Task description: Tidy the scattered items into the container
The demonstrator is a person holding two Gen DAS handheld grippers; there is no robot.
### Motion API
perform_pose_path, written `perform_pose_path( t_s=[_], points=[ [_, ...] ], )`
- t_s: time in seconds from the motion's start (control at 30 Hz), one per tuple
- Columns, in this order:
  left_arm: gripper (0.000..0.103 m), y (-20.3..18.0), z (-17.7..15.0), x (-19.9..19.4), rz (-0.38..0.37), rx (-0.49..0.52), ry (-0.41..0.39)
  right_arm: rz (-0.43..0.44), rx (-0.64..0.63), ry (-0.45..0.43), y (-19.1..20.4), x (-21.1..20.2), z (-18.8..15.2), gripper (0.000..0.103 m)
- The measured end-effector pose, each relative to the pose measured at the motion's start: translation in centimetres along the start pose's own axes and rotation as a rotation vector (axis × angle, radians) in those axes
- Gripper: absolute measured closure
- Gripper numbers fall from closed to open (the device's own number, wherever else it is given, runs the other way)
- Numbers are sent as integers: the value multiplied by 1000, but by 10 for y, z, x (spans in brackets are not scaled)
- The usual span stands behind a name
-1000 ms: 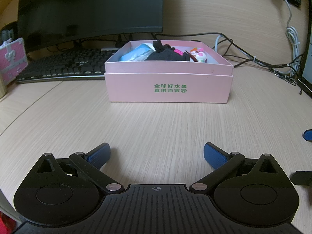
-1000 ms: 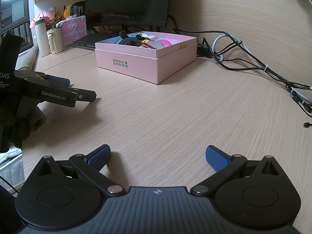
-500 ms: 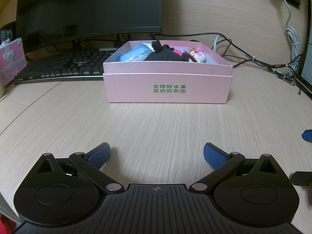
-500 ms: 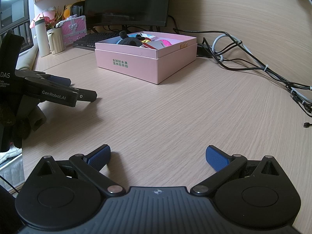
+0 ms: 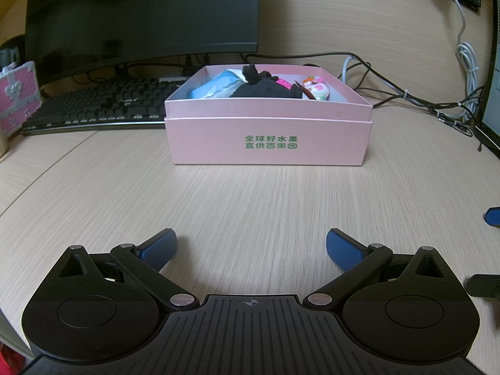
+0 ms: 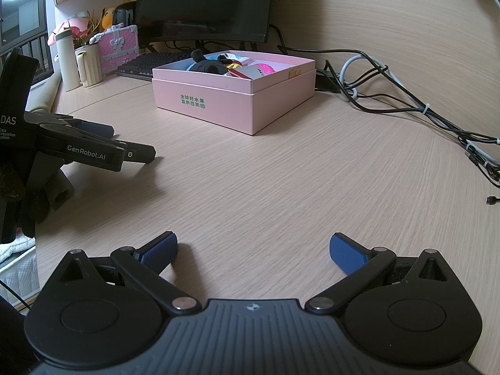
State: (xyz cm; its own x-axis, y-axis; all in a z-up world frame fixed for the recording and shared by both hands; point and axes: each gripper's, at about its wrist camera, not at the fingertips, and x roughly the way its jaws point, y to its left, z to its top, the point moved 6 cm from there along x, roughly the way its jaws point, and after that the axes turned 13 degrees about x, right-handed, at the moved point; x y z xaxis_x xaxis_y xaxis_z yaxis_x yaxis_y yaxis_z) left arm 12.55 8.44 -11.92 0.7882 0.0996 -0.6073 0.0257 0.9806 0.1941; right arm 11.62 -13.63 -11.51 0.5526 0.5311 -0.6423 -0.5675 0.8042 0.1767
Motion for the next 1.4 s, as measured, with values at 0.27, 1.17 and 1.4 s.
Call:
perform_pose_path(
  t_s=[0.27,1.17,1.4],
  points=[
    [0,0,0,0,0,0,0,0,0,0,0,0,0,0],
    [0,4,-1,0,-56,32,12,0,0,0,0,0,0,0],
    [0,4,-1,0,-51,32,8,0,0,0,0,0,0,0]
  ],
)
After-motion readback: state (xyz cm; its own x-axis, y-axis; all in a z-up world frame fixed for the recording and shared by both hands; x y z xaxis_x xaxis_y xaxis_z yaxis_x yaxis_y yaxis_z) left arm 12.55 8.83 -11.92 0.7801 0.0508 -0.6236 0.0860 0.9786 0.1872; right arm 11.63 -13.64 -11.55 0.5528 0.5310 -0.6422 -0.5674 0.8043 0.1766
